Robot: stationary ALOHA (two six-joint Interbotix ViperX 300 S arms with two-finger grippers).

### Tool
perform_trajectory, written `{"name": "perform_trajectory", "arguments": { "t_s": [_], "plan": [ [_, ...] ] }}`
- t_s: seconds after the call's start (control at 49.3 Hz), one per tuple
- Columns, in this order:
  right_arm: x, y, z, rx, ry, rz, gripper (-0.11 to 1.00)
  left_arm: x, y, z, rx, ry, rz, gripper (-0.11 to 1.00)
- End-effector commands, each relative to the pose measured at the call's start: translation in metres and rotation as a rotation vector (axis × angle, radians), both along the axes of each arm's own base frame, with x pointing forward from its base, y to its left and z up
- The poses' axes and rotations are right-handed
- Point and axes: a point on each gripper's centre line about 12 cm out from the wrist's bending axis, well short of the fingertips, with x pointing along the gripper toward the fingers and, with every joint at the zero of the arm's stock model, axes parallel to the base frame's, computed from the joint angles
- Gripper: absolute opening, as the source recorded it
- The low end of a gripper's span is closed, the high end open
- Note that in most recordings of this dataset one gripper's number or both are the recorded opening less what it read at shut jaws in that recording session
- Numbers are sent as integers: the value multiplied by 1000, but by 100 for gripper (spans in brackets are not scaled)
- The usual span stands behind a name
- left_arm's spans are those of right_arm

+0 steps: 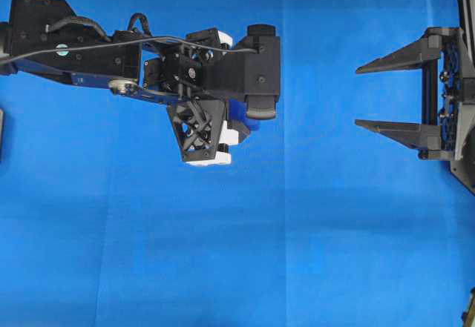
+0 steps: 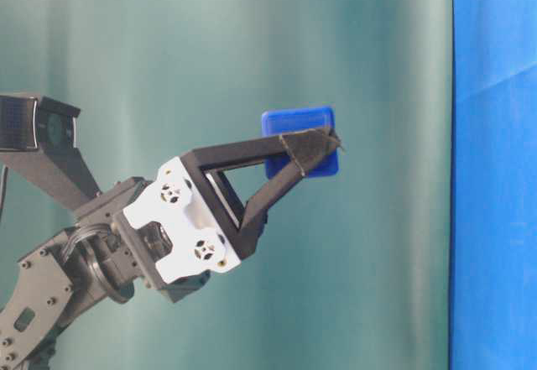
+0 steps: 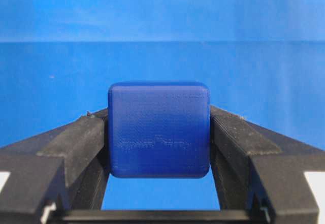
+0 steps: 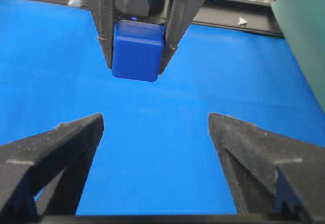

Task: Handover the blue block to the right arm after grasping it with the left arm, then place it in the designated position.
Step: 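Lift the blue cube upward with the left gripper, then rotate the left wrist to hold the cube up toward the center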

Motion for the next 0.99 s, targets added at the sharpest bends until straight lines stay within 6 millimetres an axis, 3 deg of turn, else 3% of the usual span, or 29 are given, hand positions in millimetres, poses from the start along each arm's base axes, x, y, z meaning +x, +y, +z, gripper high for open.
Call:
{"name": "perform_trajectory", "arguments": {
  "t_s": [0.0,0.284,0.973],
  "plan": [
    [3,-1,7,2,-19,-3,95,-6,1,23,2,-61,3,48],
    [3,-1,8,2,-20,-3,95,-19,0,32,-2,-164,5,48],
    [3,-1,9,2,-26,-3,95,-58,-2,53,-6,-758,-6,48]
  ]
}}
